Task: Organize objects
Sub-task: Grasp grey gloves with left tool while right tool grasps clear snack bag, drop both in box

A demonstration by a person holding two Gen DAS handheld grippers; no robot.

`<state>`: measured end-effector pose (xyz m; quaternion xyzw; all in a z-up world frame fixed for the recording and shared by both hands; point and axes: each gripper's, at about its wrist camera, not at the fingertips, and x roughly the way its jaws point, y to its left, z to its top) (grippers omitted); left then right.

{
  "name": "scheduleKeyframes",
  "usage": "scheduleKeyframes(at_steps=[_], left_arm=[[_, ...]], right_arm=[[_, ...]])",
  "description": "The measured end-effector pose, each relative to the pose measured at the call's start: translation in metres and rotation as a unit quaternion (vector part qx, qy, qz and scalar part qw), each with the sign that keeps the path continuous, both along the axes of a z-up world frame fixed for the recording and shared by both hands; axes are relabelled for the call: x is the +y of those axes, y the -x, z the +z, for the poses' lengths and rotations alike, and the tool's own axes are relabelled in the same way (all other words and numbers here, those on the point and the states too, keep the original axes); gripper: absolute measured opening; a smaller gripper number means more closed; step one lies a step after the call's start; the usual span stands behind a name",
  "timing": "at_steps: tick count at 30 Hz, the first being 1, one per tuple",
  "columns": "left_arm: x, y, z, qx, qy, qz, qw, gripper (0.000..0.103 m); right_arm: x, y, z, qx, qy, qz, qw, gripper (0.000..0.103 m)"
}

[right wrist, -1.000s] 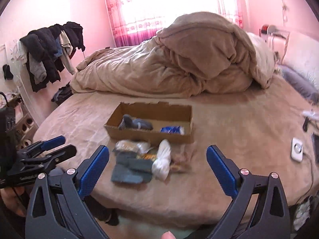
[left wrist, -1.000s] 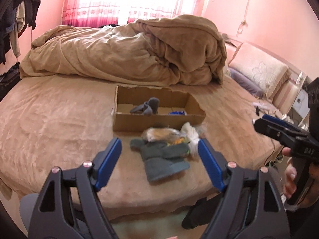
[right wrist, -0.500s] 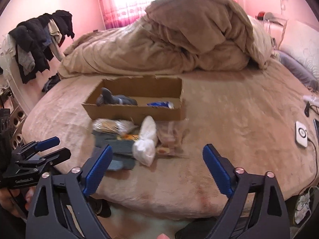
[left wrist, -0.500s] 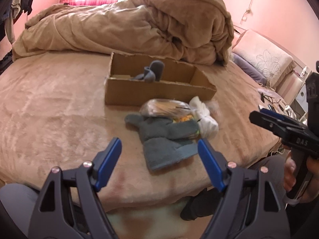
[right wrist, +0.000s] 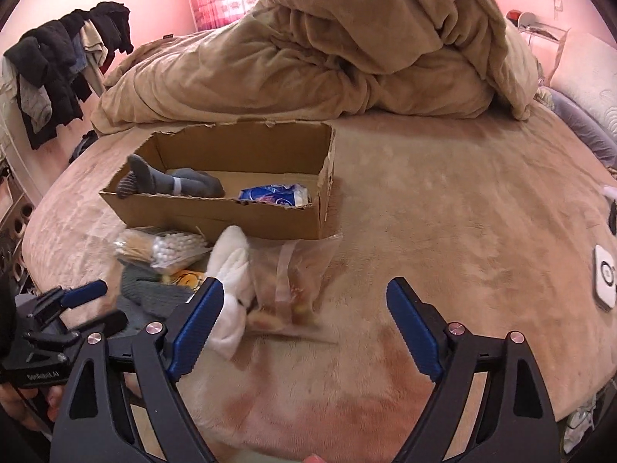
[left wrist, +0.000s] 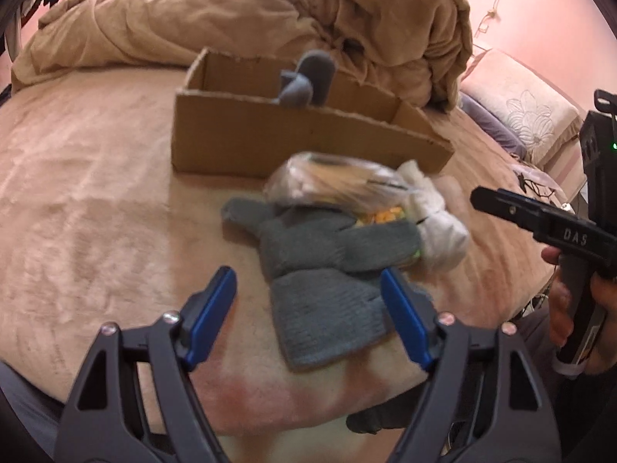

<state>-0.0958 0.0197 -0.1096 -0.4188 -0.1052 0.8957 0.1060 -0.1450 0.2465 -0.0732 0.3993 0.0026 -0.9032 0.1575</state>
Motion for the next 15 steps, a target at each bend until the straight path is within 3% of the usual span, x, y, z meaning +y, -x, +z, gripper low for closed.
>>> scheduleKeyframes(at_steps=[10, 12, 13, 15], left_arm=[[0.009, 0.011, -0.015, -0.01, -0.001, -0.003, 0.9999, 0.045], [0.007, 0.008, -0.013, -0.01, -0.007, -0.002, 0.9999, 0.043], [0.006, 0.006, -0.012, -0.009, -0.01, -0.001, 0.9999, 0.042], [0.006, 0.001, -0.008, -0.006, -0.011, -0.001, 0.9999, 0.042]], right_arm=[[-0.013, 0.019, -0.028, -0.028, -0.018, 0.0, 0.999, 0.088], [-0.012, 0.022, -0.034, -0.046, -0.009, 0.008, 0.999, 0.074], [-0.01, 0.025, -0.04, -0.064, 0.008, 0.015, 0.998, 0.052], [-0.008, 0.026, -0.047, -0.089, 0.044, 0.027, 0.995, 0.047]])
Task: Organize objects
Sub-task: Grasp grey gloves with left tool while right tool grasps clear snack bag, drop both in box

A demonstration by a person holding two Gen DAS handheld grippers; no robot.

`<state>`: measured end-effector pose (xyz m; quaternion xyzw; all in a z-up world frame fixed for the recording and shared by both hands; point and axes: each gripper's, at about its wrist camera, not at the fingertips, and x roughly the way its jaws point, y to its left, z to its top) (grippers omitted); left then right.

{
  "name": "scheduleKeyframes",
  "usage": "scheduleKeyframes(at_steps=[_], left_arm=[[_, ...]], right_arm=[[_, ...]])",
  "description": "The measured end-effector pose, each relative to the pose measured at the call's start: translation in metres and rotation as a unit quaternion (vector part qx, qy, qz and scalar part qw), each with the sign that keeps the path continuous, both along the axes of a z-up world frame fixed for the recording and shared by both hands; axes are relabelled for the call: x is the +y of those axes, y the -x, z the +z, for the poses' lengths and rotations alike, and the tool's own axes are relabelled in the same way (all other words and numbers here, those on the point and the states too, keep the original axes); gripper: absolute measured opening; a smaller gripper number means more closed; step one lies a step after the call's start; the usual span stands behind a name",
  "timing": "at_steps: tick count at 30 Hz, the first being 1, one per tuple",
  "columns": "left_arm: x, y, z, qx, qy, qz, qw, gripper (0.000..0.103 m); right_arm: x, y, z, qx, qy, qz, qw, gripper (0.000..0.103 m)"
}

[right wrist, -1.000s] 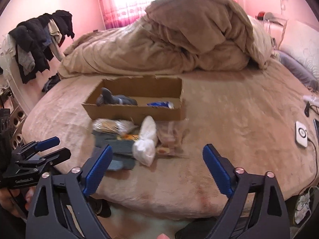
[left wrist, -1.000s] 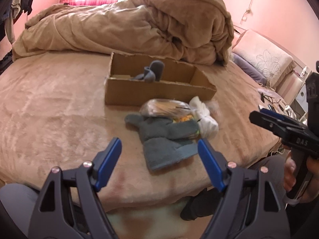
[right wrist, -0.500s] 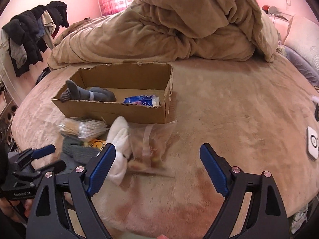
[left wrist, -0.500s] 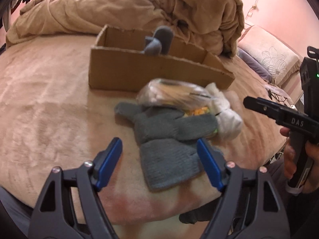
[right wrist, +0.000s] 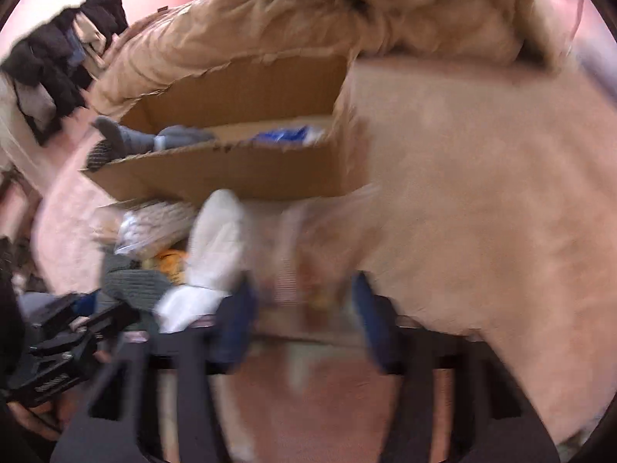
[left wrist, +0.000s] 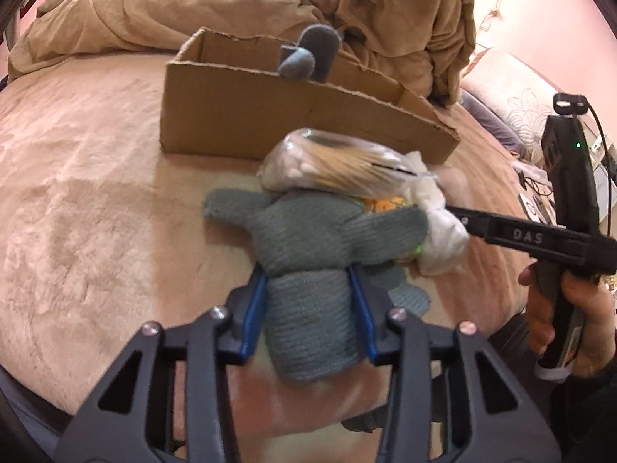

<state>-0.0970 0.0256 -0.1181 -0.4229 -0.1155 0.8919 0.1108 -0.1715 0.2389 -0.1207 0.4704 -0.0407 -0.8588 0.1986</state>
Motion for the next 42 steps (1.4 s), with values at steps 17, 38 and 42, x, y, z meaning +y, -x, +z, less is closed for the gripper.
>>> scheduleKeyframes(at_steps=[17, 38, 42], left_arm=[[-0.026, -0.06, 0.086, 0.077, -0.001, 0.017, 0.9969, 0.041], [-0.049, -0.068, 0.17, 0.144, -0.005, 0.005, 0.9896, 0.042], [-0.052, -0.052, 0.185, 0.154, 0.009, -0.003, 0.988, 0.042]], right_arm=[[0.016, -0.07, 0.086, 0.123, -0.004, -0.029, 0.992, 0.042], [-0.007, -0.11, 0.178, 0.204, 0.01, -0.007, 0.979, 0.042], [-0.012, -0.1, 0.183, 0.205, 0.007, -0.006, 0.979, 0.042]])
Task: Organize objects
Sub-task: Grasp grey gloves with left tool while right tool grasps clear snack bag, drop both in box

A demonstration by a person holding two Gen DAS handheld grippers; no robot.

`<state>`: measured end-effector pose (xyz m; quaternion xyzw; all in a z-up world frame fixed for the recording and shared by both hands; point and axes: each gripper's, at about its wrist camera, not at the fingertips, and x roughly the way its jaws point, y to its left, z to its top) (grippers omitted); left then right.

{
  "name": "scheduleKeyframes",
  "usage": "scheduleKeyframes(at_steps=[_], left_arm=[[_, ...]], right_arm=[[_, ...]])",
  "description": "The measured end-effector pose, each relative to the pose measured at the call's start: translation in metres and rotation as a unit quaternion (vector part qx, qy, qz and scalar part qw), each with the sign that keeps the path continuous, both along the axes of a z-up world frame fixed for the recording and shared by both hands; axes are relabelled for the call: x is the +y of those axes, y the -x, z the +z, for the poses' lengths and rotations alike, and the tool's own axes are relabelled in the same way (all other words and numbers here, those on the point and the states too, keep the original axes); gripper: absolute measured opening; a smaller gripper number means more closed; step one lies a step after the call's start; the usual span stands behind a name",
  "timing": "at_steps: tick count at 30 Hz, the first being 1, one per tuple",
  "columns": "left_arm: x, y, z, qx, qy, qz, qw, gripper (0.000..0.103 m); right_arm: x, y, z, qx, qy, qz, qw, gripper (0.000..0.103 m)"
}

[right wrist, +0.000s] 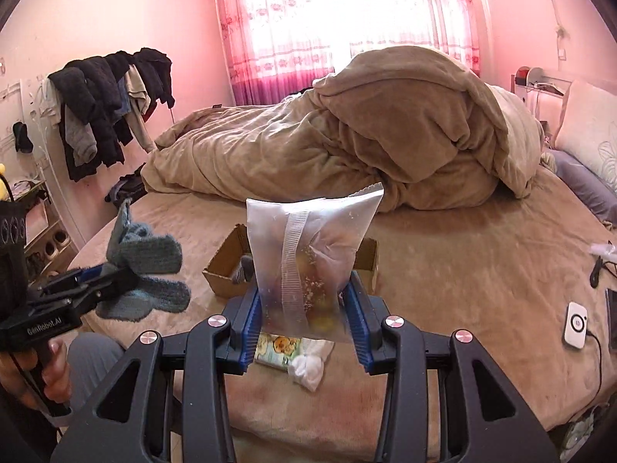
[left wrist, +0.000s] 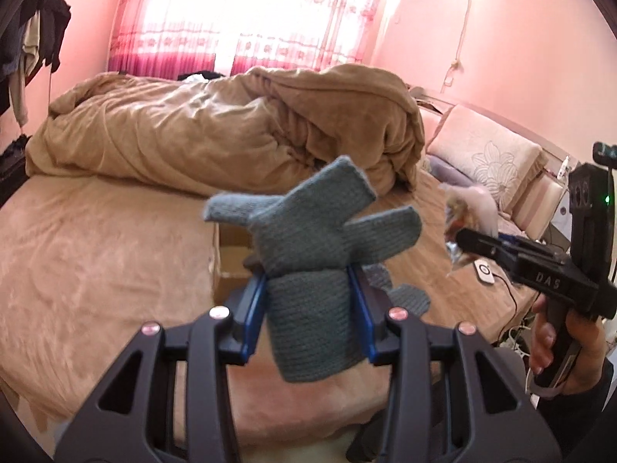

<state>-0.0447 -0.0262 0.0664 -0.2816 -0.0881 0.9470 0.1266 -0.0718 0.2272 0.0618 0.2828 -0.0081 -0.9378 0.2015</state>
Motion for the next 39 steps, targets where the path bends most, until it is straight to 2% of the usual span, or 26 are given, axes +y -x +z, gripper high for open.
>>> scheduleKeyframes(at_steps=[7, 15, 19, 24, 27, 33, 36, 38, 39], left_arm=[[-0.019, 0.061, 0.0, -0.004, 0.009, 0.017, 0.9998, 0.042], [-0.029, 0.124, -0.032, -0.027, 0.021, 0.021, 0.9992, 0.042], [-0.026, 0.156, -0.062, -0.063, 0.031, 0.017, 0.9974, 0.042], [-0.018, 0.182, -0.09, -0.089, 0.041, 0.01, 0.9951, 0.042], [-0.012, 0.199, -0.108, -0.123, 0.05, 0.004, 0.9911, 0.043], [0.0, 0.209, -0.125, -0.156, 0.07, -0.017, 0.9852, 0.046], [0.004, 0.208, -0.126, -0.163, 0.075, -0.017, 0.9837, 0.054], [0.005, 0.202, -0.118, -0.152, 0.072, -0.021, 0.9855, 0.059], [0.005, 0.198, -0.113, -0.144, 0.081, -0.013, 0.9862, 0.071]], right_arm=[[-0.012, 0.035, 0.001, -0.01, -0.019, 0.005, 1.0, 0.042], [-0.01, 0.103, -0.024, -0.051, -0.012, 0.005, 0.999, 0.042], [-0.013, 0.133, -0.043, -0.071, -0.021, 0.001, 0.997, 0.042], [-0.016, 0.156, -0.067, -0.095, -0.022, 0.003, 0.995, 0.042], [-0.025, 0.173, -0.085, -0.126, -0.029, 0.018, 0.991, 0.042], [-0.049, 0.183, -0.109, -0.145, -0.04, 0.04, 0.988, 0.042], [-0.059, 0.181, -0.118, -0.148, -0.049, 0.048, 0.987, 0.042], [-0.063, 0.183, -0.12, -0.152, -0.05, 0.05, 0.986, 0.043], [-0.063, 0.183, -0.121, -0.151, -0.05, 0.05, 0.986, 0.043]])
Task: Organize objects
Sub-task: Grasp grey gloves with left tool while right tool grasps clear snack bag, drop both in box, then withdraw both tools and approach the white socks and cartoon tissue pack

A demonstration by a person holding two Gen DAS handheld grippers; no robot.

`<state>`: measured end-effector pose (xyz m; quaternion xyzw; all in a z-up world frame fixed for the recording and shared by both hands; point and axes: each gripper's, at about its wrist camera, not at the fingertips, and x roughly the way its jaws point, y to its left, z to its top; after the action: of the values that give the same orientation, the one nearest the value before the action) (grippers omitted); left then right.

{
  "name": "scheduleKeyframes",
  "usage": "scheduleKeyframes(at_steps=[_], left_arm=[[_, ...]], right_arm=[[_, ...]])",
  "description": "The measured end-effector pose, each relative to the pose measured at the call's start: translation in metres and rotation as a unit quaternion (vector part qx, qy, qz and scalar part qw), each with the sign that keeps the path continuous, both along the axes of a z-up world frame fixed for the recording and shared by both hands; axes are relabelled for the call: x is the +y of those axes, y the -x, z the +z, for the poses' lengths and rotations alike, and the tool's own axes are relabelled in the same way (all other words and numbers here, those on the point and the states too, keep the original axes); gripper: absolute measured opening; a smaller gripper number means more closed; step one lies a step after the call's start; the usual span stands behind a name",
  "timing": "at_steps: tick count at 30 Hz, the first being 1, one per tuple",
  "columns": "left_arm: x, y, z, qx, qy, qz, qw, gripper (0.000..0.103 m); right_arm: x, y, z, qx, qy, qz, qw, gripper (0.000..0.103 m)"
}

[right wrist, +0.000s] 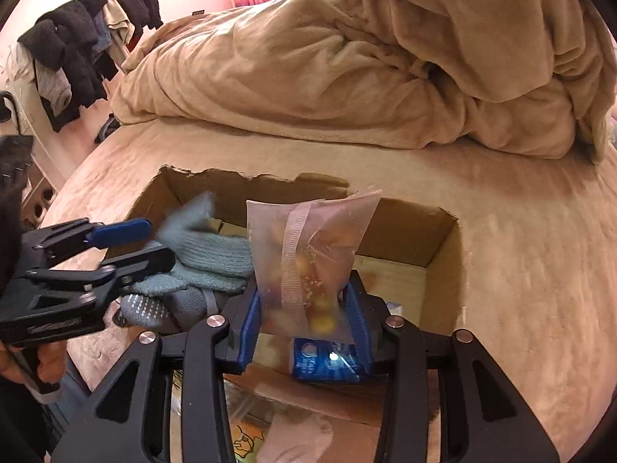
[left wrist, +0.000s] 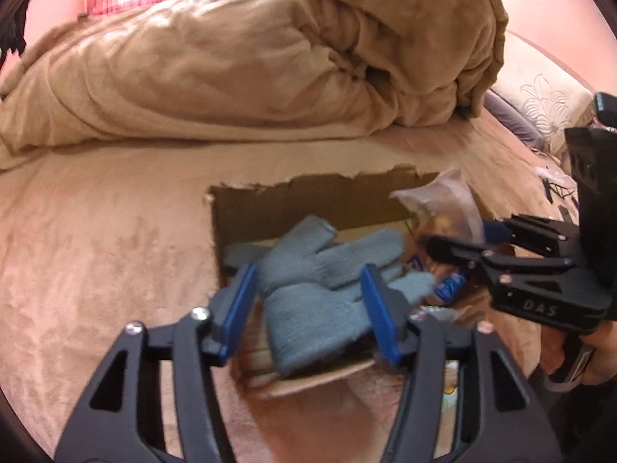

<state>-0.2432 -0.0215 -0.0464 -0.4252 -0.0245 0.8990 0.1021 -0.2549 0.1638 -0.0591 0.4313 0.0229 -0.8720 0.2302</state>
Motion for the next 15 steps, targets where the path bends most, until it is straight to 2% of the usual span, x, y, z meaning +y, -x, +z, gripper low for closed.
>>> scheduleKeyframes(at_steps=[1, 7, 15], left_arm=[[-0.001, -0.003, 0.005, 0.008, 0.001, 0.004, 1.0, 0.079], [-0.008, -0.026, 0.034, 0.042, -0.006, 0.018, 0.9989, 0.081], [-0.006, -0.074, 0.066, 0.075, -0.023, 0.009, 0.9969, 0.081]], right_arm=[[0.0, -0.001, 0.0, 0.003, -0.001, 0.0, 1.0, 0.044], [0.011, -0.009, 0.011, 0.018, 0.01, -0.012, 1.0, 0.066], [0.02, -0.046, 0.044, 0.048, 0.016, -0.017, 0.999, 0.067]])
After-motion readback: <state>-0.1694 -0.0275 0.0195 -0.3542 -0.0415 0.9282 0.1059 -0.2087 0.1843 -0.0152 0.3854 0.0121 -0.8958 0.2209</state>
